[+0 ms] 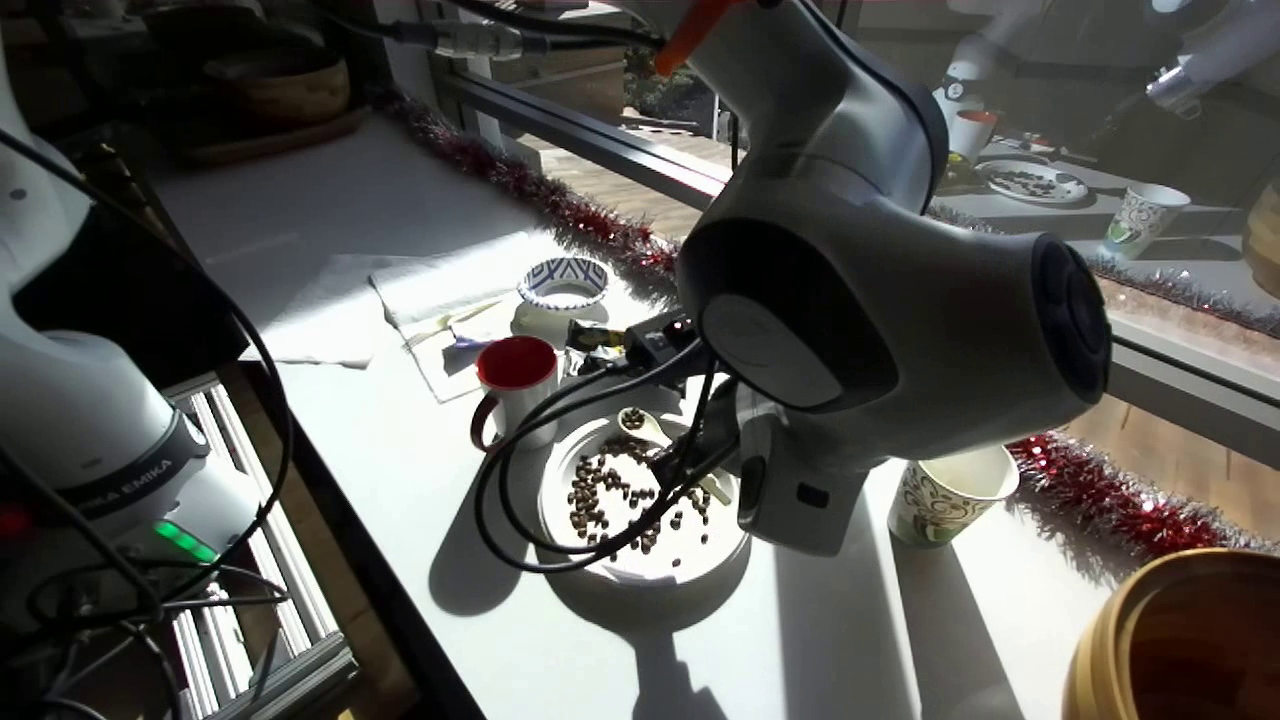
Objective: Pick up the spoon, get some of the objects from the bowl and put them in the cup
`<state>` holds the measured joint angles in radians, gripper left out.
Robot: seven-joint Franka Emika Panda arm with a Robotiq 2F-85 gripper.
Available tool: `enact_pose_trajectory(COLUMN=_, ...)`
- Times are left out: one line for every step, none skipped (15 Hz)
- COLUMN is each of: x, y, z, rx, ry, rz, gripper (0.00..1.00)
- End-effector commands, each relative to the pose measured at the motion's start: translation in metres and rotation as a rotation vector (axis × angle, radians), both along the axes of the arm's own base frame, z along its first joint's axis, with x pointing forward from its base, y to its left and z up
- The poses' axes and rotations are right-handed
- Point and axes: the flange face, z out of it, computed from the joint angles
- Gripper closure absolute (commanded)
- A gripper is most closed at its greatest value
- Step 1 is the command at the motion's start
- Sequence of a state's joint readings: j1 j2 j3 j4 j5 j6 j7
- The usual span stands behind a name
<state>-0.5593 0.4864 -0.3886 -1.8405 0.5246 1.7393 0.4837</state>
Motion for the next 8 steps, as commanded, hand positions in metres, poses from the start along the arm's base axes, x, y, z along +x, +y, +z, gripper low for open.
enact_pose_trajectory(x=0.015, y=-0.024, z=0.017, rx=0.033, ry=0.029, rz=-0.189, gripper=0.97)
enact_pose_trajectory(x=0.019, y=-0.031, z=0.019, rx=0.021, ry=0.034, rz=-0.243, gripper=0.97)
enact_pose_trajectory(x=0.023, y=-0.036, z=0.021, rx=0.019, ry=0.041, rz=-0.297, gripper=0.97)
enact_pose_trajectory(x=0.027, y=-0.043, z=0.022, rx=0.011, ry=0.046, rz=-0.351, gripper=0.97)
enact_pose_trajectory(x=0.031, y=-0.048, z=0.022, rx=0.006, ry=0.049, rz=-0.405, gripper=0.97)
enact_pose_trajectory(x=0.035, y=-0.05, z=0.024, rx=0.008, ry=0.06, rz=-0.456, gripper=0.97)
enact_pose_trajectory(x=0.038, y=-0.055, z=0.026, rx=0.008, ry=0.062, rz=-0.508, gripper=0.97)
enact_pose_trajectory(x=0.034, y=-0.067, z=0.022, rx=0.011, ry=0.067, rz=-0.559, gripper=0.97)
